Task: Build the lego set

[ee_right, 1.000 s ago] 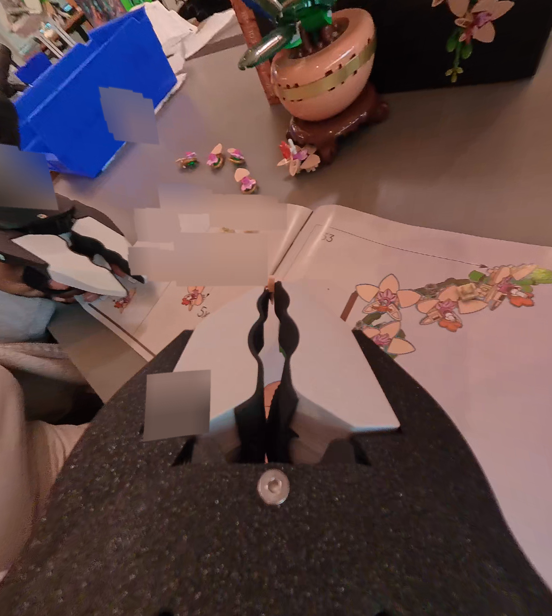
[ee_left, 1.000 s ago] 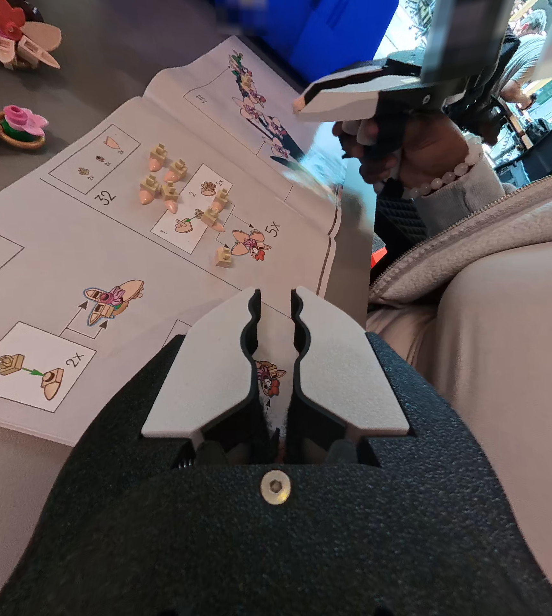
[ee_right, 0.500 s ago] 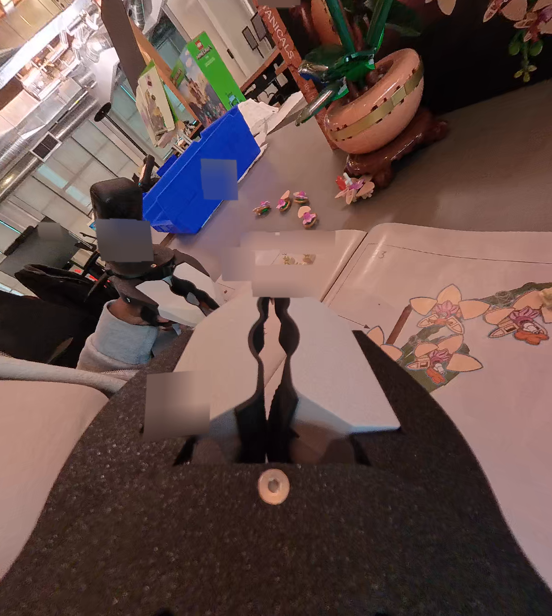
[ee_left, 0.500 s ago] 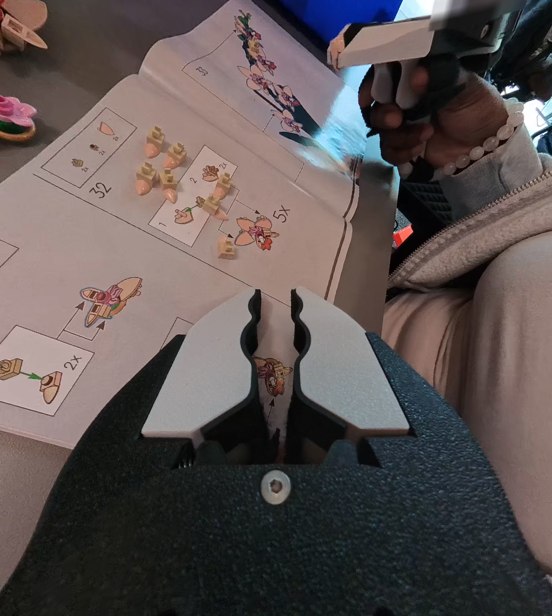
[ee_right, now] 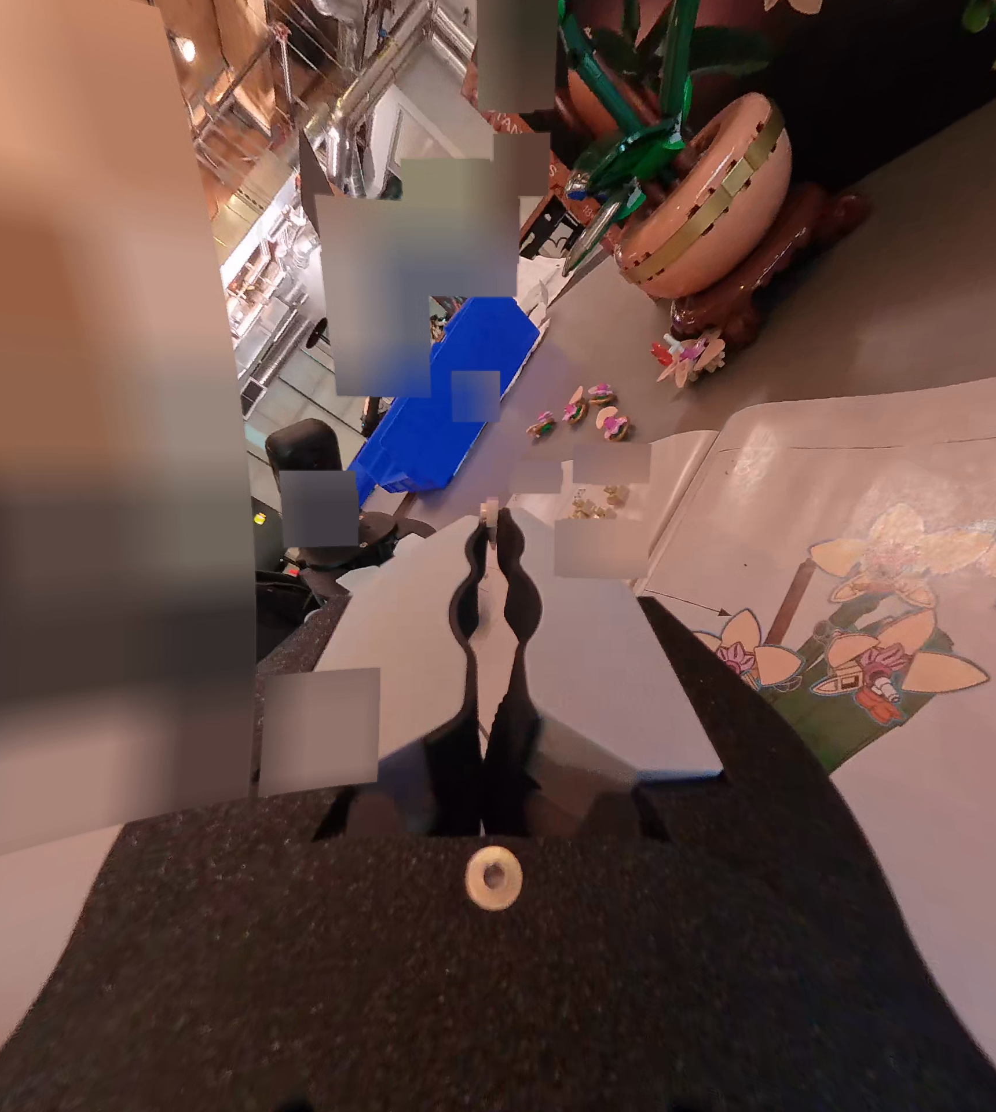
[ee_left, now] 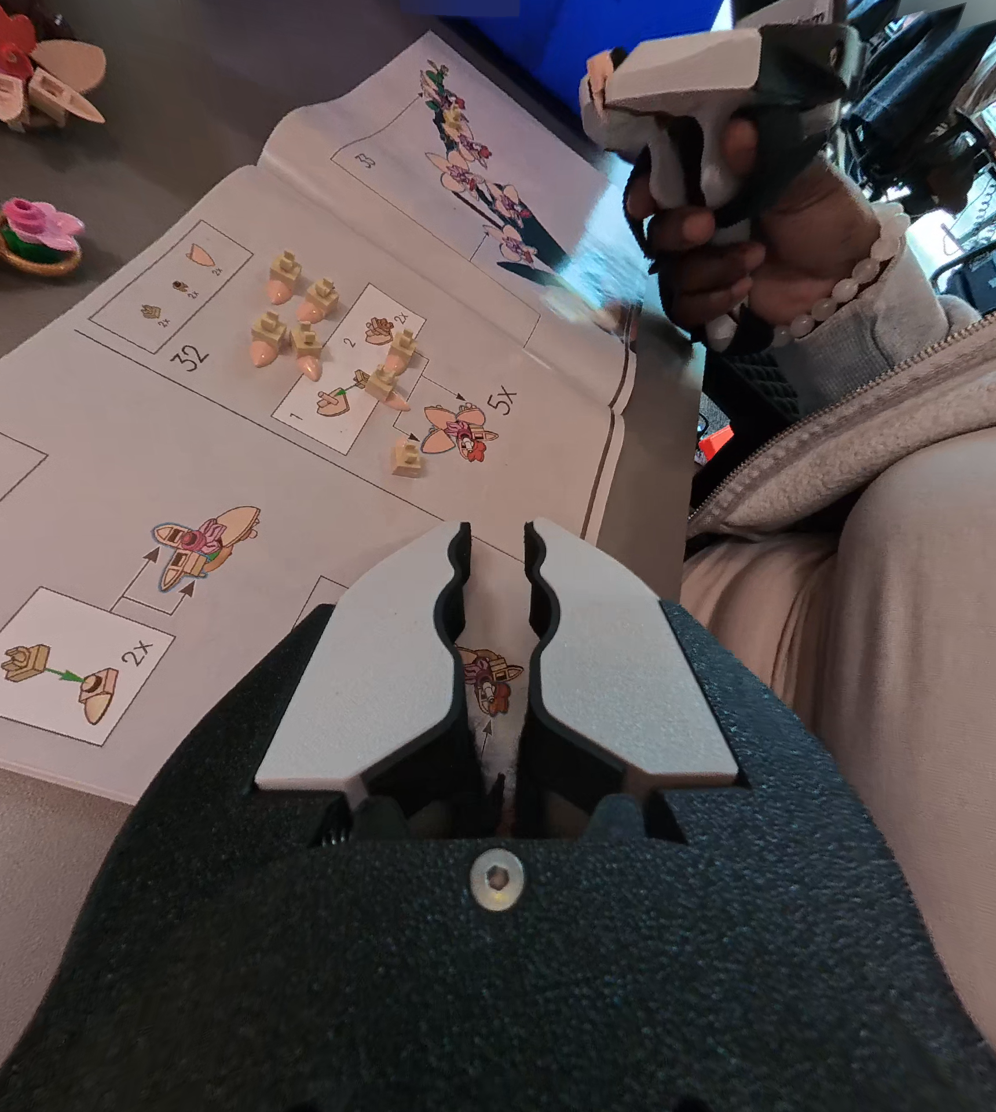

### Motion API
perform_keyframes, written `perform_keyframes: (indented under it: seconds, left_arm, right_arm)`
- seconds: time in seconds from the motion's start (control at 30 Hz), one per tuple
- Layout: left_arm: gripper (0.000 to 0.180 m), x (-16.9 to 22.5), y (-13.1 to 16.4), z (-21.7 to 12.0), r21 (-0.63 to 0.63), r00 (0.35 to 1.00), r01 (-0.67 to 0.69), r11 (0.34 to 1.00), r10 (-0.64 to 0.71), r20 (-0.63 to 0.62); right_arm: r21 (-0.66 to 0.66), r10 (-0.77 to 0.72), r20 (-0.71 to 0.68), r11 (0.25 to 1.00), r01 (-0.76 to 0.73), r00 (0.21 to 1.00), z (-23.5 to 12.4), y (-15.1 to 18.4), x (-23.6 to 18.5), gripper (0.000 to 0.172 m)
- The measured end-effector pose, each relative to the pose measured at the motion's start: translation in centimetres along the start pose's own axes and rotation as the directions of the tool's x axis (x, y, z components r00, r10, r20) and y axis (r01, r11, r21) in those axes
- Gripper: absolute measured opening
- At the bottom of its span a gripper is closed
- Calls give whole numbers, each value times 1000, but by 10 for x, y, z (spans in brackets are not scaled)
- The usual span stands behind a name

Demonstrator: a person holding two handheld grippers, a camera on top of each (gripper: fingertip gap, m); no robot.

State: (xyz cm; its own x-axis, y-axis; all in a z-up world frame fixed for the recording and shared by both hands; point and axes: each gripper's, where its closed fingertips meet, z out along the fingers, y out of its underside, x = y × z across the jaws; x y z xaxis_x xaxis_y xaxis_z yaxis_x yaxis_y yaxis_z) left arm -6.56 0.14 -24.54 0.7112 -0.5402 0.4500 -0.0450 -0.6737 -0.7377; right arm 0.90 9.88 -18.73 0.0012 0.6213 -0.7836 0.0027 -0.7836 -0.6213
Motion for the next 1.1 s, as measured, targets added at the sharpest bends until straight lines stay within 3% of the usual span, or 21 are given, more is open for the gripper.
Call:
perform_keyframes:
  seconds: [0.17,0.27,0.4,0.5,0.6,0.97,1.1]
  left_arm:
    - [17,1,-3,-3,28,1000,13,1000,-13,-19]
    - [17,1,-4,-4,37,999,21,999,-20,-28]
    - [17,2,-5,-5,49,999,27,998,-25,-38]
    - [17,2,-6,-6,59,998,35,998,-32,-50]
    - [17,3,-7,-7,70,997,45,997,-40,-61]
    - [17,3,-9,-9,81,995,61,995,-54,-82]
    - [17,3,-9,-9,84,994,66,994,-58,-87]
  right_arm:
    - [-70,-46,-39,997,43,998,5,7,4,2]
    - [-227,-169,-67,962,150,983,14,28,4,2]
    - [-567,-302,-7,787,245,953,30,83,-2,2]
    - [-681,-415,9,664,309,910,38,98,6,2]
    - [-734,-546,8,566,376,838,39,96,23,2]
    - [-743,-706,87,423,518,702,35,84,32,18]
    - [-744,-785,104,346,572,610,34,75,38,27]
